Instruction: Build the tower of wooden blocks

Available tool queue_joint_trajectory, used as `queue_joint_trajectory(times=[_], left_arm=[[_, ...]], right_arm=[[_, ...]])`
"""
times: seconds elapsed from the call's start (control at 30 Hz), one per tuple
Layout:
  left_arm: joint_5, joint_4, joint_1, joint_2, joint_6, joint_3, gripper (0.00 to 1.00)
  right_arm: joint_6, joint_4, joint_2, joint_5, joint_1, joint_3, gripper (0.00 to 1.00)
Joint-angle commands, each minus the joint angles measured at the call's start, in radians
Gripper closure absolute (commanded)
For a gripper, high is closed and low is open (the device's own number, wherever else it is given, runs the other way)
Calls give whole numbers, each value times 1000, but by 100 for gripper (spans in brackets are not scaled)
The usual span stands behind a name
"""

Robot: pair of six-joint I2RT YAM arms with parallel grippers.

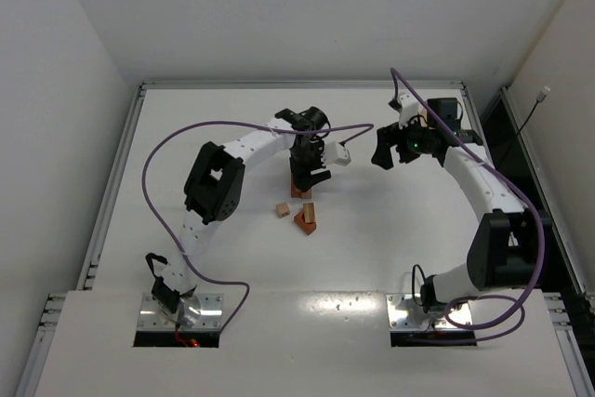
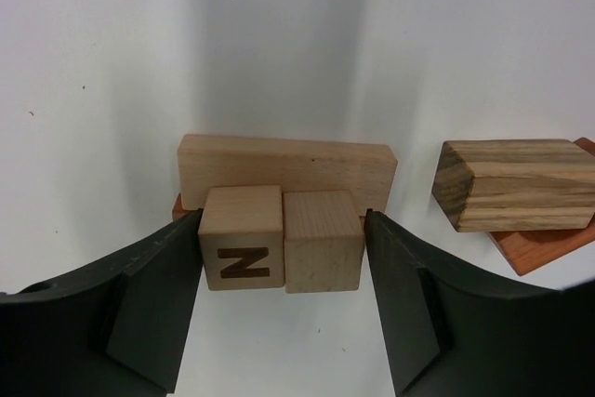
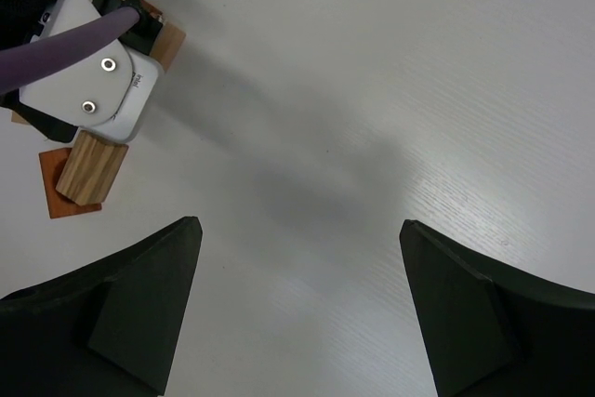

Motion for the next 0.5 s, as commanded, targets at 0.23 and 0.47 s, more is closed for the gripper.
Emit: queue_joint_trajectory(times=[0.23, 0.47], left_arm=[[48, -23, 15, -9, 12, 27, 29], [39, -23, 15, -32, 12, 27, 28]], right_arm=[[-9, 14, 1, -43, -3, 44, 15], [-9, 14, 1, -43, -3, 44, 15]])
